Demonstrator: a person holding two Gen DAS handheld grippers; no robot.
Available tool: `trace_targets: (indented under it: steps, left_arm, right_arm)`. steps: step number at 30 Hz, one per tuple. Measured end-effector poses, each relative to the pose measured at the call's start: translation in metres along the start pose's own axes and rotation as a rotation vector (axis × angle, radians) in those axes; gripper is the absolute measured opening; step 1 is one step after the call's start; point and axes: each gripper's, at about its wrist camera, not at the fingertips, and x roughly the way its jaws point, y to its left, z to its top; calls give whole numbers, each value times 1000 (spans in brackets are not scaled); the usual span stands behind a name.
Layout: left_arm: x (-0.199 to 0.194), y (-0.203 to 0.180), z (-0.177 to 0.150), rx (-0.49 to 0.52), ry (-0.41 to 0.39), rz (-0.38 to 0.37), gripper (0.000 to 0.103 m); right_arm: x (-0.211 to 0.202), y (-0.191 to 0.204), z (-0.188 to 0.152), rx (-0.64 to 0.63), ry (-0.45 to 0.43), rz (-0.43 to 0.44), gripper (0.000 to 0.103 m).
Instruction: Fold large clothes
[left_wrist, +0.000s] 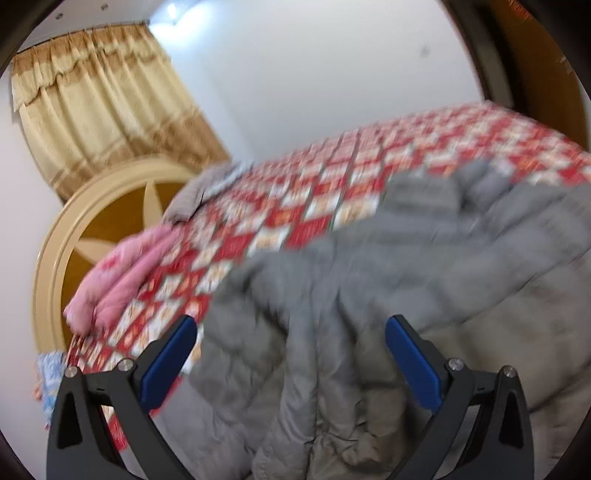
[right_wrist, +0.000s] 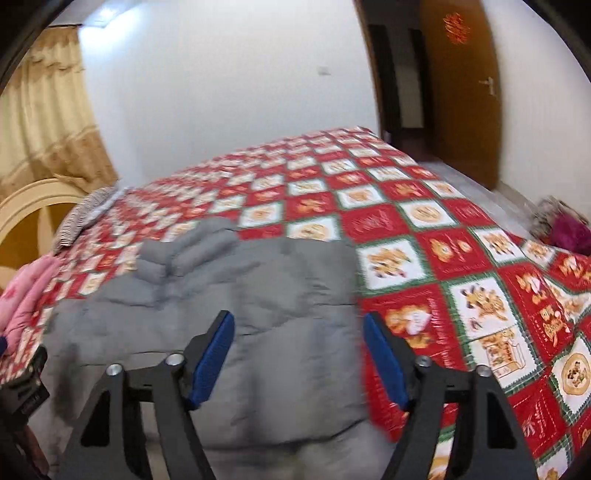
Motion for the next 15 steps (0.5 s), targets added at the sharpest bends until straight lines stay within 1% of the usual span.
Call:
trace_targets:
  steps: [2, 4, 8, 11, 13, 15]
  left_arm:
    - [18, 3, -12, -7, 56, 2, 103]
    - [27, 2, -21, -2, 76, 0, 103]
    - [38, -1, -25, 9, 104, -24, 103]
    - [43, -9, -24, 33, 118, -27, 103]
    - [43, -9, -26, 22, 130, -42, 103]
    - [44, -6, -28, -7, 144, -73, 103]
  right_arm:
    - [14, -2, -6, -30, 39, 11, 63]
    - [33, 2, -17, -89, 92, 5, 61]
    - [63, -8, -32, -63, 176, 9, 60]
    - [71, -5, -33, -87, 186, -4, 60]
    - [72, -1, -32, -114, 196, -15, 60]
    - [67, -2, -27, -122, 203, -30, 60]
